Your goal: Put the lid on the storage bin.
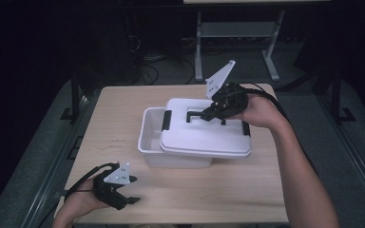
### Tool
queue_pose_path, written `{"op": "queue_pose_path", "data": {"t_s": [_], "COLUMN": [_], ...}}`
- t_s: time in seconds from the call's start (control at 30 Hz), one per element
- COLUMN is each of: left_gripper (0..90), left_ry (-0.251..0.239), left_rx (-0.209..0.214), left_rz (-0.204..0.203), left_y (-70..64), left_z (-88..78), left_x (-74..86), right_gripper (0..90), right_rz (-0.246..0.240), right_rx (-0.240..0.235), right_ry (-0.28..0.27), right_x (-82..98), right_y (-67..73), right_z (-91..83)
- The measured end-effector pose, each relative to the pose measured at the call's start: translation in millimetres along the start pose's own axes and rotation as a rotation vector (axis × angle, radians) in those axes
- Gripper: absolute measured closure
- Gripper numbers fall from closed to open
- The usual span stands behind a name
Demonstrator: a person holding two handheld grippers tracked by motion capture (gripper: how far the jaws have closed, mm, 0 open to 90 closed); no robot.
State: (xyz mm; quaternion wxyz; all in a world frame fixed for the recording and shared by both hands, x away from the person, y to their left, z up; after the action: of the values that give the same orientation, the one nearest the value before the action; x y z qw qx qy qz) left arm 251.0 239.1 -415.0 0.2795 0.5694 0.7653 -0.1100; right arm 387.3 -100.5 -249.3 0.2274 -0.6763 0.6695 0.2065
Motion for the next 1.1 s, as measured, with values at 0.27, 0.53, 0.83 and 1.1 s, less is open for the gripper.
{"op": "queue_pose_path", "data": {"t_s": [0.27, 0.53, 0.83, 1.1], "left_gripper": [33.5, 33.5, 33.5, 33.5], "left_ry": [-0.005, -0.005, -0.006, -0.007], "left_rx": [0.003, 0.003, 0.005, 0.008], "left_rz": [-0.003, -0.005, -0.007, -0.007], "left_y": [-0.1, 0.0, 0.7, 1.3], "left_z": [-0.4, -0.6, -0.1, 0.2], "left_x": [0.7, 0.5, 1.7, 2.2], "right_gripper": [83.5, 83.5, 83.6, 83.5], "right_rz": [-0.02, -0.028, -0.028, -0.032], "right_rx": [-0.016, -0.033, -0.055, -0.064], "right_ry": [-0.003, 0.001, -0.004, 0.009], "right_x": [-15.4, -23.6, -28.7, -34.4], "right_y": [-7.6, -14.3, -22.8, -30.2], "right_z": [10.2, 23.0, 39.9, 50.6]}}
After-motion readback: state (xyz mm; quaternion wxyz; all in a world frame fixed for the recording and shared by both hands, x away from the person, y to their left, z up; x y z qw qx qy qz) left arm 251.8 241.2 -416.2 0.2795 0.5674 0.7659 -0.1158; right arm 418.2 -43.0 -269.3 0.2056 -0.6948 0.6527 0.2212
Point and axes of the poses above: each handheld gripper's, and its own axes: z roughly forward along the jaws, x roughly out of its underside, y roughly to its left, the point moved 1 cm from there along z, roughly forward along the jaws, and after that the axes turned 8 degrees about -x, right-handed, at the moved point
